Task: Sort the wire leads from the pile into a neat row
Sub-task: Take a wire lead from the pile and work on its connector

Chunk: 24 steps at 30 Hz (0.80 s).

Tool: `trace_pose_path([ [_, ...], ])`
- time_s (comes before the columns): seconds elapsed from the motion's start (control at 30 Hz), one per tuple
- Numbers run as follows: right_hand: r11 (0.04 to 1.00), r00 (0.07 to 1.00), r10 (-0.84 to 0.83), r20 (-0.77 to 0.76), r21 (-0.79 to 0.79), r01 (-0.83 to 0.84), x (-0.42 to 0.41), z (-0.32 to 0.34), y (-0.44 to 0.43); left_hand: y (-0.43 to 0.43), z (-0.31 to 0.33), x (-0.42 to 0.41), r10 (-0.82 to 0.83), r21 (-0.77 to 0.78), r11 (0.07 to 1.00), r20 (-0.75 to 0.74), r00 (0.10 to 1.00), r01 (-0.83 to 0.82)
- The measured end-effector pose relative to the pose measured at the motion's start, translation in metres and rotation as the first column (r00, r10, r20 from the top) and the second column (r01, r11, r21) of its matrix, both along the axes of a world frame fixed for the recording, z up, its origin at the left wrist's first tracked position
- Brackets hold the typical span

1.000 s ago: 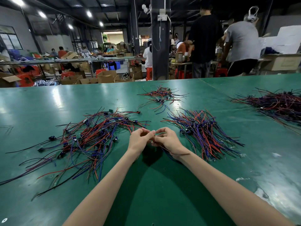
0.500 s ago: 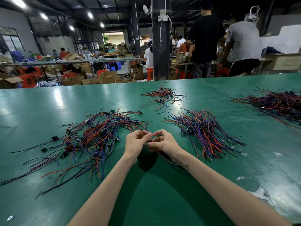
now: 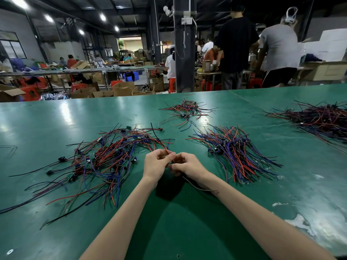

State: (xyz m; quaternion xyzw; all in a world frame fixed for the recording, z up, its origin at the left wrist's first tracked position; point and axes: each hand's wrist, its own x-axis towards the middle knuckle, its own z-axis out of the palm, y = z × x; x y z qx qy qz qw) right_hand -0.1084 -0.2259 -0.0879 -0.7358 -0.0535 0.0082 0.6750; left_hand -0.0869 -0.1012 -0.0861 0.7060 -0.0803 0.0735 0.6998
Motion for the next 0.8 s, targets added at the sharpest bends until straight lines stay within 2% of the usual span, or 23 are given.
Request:
trace_pose_path([
  [0.07, 0.997, 0.999, 0.037, -0.026, 0.07, -0.035, -0.0009, 0.0025, 0.0008, -0.0002, 0.0006, 0.0, -0.005, -0.042, 0.999, -0.018, 1.0, 0.004],
  [0.17, 0.993, 0.997, 0.069, -0.044, 0.094, -0.065, -0.0021, 0.0058, 0.0004, 0.0011, 0.0011, 0.0021, 0.013, -0.069, 0.998, -0.015, 1.0, -0.014],
  [0.43, 0.999, 1.0, 0.025, -0.006, -0.024, -0.025, -0.0034, 0.0044, 0.0022, 0.0028, -0.0009, 0.0046, 0.11, -0.024, 0.994, 0.016, 0.994, -0.109],
  [0.8, 1.0, 1.0, 0.0, -0.018, -0.019, -0.001, -0.0068, 0.0095, 0.0027, 0.0006, 0.0014, 0.0027, 0.033, -0.077, 0.996, -0.093, 0.995, -0.04],
])
